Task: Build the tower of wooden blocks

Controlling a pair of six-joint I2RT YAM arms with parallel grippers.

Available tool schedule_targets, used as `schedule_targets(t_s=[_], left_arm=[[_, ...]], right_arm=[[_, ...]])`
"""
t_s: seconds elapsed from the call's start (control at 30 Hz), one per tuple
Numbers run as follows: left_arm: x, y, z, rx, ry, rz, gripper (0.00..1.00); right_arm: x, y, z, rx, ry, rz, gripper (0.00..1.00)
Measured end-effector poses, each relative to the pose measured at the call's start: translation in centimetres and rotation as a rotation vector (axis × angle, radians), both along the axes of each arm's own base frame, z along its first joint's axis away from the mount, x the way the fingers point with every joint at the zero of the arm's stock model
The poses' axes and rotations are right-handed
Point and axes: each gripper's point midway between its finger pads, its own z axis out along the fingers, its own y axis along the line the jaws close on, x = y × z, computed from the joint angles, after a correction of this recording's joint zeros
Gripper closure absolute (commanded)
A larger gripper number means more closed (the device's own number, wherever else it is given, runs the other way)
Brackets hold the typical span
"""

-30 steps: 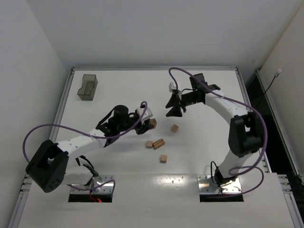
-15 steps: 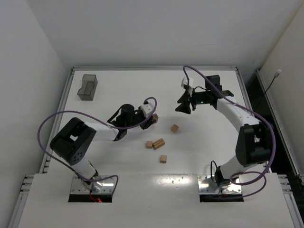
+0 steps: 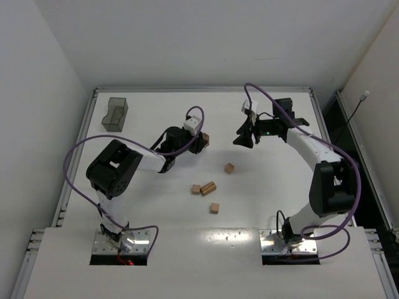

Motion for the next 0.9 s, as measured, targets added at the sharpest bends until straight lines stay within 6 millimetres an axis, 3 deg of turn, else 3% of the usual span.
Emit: schedule_targets(t_s=[0.1,0.27,0.4,0.9], left_arm=[[-0.4,0.3,-0.6,-0.011,0.016,0.049,1.0],[-2.8,0.3,-3.0,0.032,0.059,0.098,1.0],[-4.0,-0.1,-3.6,0.065,0.053,0.131,1.0],[-3.7,0.6,-3.9,0.038,0.08,0.277,1.0]], right_arm=[[0.1,0.0,-0.6,-0.001,0.019,0.0,0.51],[0.1,0.0,-1.2,-0.002,0.039,-0.002,0.51],[0.1,0.1,-1.2,-0.002,0.04,-0.001,0.51],[0.1,0.1,-1.2,-0.001,0.039,-0.002,0.51]])
